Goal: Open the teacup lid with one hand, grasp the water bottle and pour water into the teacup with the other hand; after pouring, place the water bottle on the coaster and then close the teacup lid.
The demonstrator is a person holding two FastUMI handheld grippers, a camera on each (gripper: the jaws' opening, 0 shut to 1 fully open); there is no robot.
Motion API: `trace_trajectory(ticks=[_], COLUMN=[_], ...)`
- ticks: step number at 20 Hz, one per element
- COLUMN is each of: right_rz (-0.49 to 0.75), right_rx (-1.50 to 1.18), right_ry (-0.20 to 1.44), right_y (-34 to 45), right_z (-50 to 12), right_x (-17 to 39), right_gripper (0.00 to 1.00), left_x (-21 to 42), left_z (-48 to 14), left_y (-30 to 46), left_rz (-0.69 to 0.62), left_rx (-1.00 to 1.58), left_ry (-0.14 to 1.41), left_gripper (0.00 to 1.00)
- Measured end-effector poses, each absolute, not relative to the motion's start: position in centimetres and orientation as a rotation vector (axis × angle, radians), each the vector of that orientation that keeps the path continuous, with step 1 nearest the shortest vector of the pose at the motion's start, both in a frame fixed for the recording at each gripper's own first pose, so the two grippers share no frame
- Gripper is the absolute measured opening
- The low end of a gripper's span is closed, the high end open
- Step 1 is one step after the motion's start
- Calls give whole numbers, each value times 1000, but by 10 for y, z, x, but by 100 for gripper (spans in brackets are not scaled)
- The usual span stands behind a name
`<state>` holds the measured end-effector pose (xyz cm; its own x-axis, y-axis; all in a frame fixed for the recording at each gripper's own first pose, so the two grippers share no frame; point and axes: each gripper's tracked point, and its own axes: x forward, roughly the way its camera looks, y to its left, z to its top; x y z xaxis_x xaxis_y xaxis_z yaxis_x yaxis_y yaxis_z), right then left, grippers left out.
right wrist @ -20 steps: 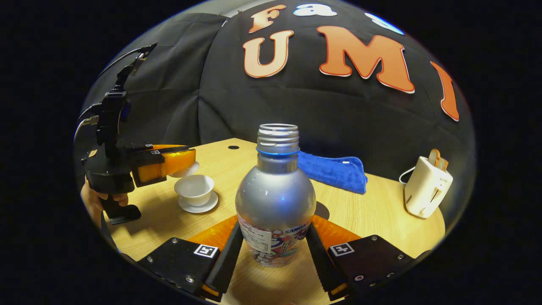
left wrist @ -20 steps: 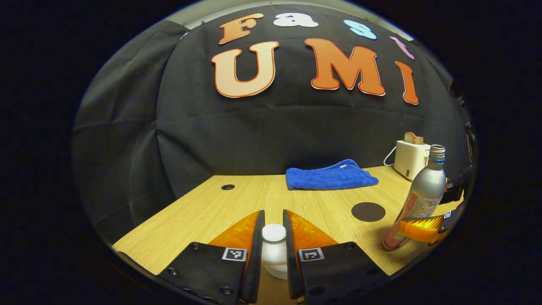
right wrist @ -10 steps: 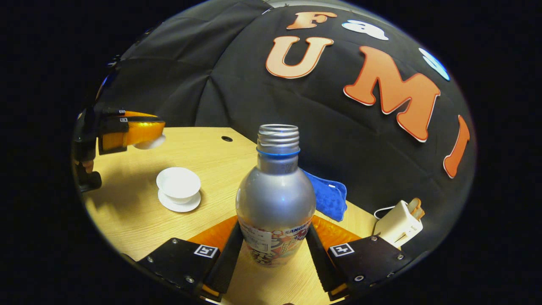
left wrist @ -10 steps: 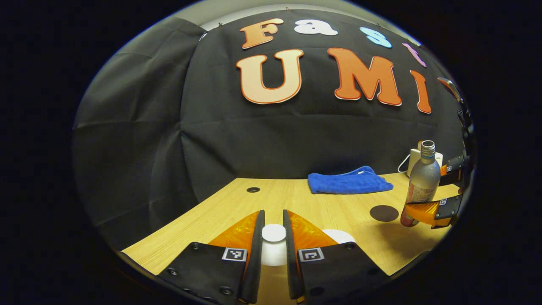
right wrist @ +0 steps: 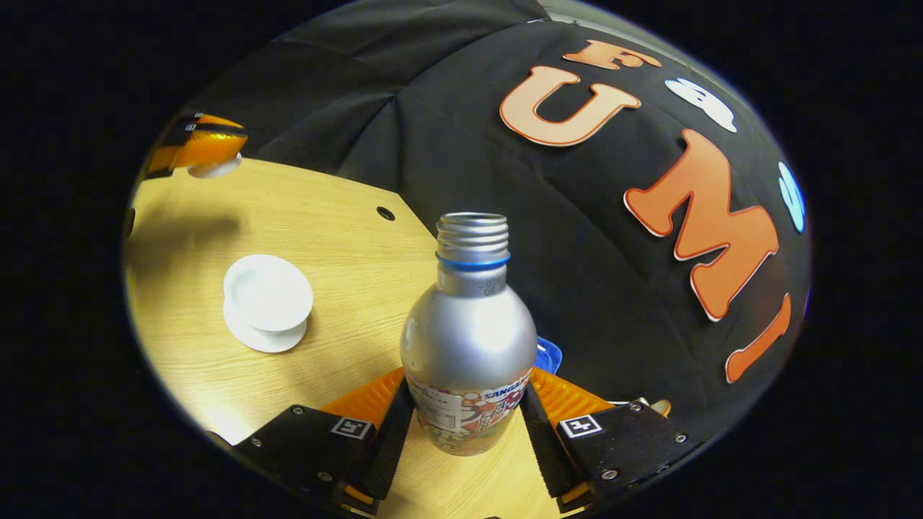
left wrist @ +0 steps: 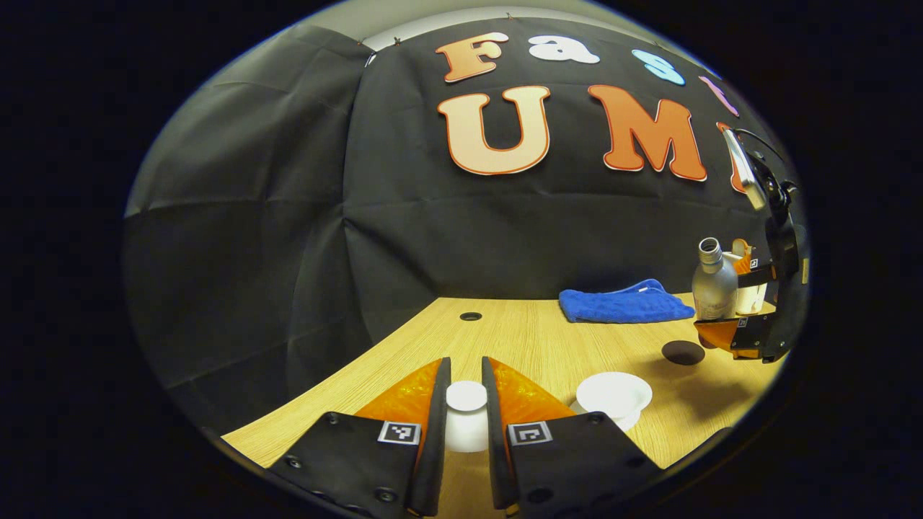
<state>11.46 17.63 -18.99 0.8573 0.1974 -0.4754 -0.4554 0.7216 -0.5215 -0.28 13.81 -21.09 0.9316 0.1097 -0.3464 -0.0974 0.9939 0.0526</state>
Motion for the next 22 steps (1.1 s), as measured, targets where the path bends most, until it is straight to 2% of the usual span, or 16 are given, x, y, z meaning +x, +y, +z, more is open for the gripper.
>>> trace_trajectory(ticks=[2, 8, 9, 11, 12, 22], right_rz=[374, 367, 366, 349, 337, 286], right_rx=[-729, -938, -959, -996, -1020, -1223], right_ry=[391, 279, 271, 255, 243, 49], right_y=[180, 196, 197, 197, 196, 210], right_z=[-189, -179, -181, -181, -179, -157], right_x=[120, 133, 134, 138, 139, 154], right_gripper=[79, 79, 79, 79, 79, 79], left_x=[-5, -9, -10, -11, -11, -17], left_z=[-211, -218, -220, -224, -225, -231], left_y=[143, 155, 157, 160, 162, 174], left_rz=[108, 120, 121, 126, 129, 141], left_rx=[27, 28, 24, 24, 25, 16], left_ry=[360, 372, 376, 384, 386, 397], left_gripper=[27, 33, 30, 33, 30, 30])
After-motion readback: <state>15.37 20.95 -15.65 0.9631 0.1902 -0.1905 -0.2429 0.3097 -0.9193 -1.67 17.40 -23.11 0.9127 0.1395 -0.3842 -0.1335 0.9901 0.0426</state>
